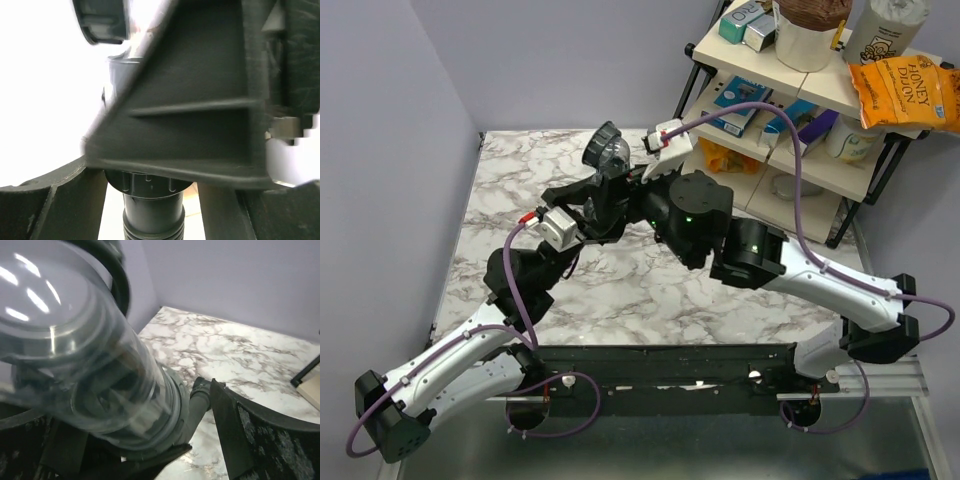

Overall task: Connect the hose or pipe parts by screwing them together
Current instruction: Install the adaptor on the pipeline.

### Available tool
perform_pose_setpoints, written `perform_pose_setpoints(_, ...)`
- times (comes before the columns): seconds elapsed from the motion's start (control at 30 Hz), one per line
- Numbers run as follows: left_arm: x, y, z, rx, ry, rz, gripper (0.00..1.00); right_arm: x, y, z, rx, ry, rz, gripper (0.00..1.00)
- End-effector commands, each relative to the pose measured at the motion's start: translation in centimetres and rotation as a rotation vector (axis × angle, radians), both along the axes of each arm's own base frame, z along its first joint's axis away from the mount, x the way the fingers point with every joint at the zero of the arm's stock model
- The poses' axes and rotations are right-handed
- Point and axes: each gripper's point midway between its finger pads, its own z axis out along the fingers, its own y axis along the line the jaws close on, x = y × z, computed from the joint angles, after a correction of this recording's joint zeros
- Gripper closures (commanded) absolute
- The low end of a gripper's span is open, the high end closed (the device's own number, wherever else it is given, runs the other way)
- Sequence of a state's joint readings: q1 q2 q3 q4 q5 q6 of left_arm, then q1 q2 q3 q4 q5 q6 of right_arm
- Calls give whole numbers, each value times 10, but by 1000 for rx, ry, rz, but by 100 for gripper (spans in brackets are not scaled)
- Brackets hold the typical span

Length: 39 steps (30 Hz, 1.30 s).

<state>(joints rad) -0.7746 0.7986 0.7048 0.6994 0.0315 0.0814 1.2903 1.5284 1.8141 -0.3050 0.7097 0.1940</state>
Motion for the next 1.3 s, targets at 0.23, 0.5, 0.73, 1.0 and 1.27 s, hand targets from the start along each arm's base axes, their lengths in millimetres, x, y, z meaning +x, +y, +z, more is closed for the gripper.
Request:
perform_pose_setpoints(0.23, -39, 45, 89, -222, -235, 24, 100, -53, 7, -40, -189, -21, 335, 0)
perform_pose_setpoints(0.5, -40, 45, 88, -217, -231, 25, 100, -78, -15, -14, -256, -185, 513, 0)
perform_pose_setpoints(0.73, -40, 43, 87, -213, -226, 13, 100, -99, -41, -9, -309, -316, 826, 0)
perform_pose_setpoints(1.0, -38, 36, 79, -211, -174, -31, 100, -62, -59, 35, -268, -469, 835, 0)
perform_pose_setpoints(1.27, -34, 25, 63, -203, -97, -86, 100, -53, -46, 58, -217, -523, 920, 0)
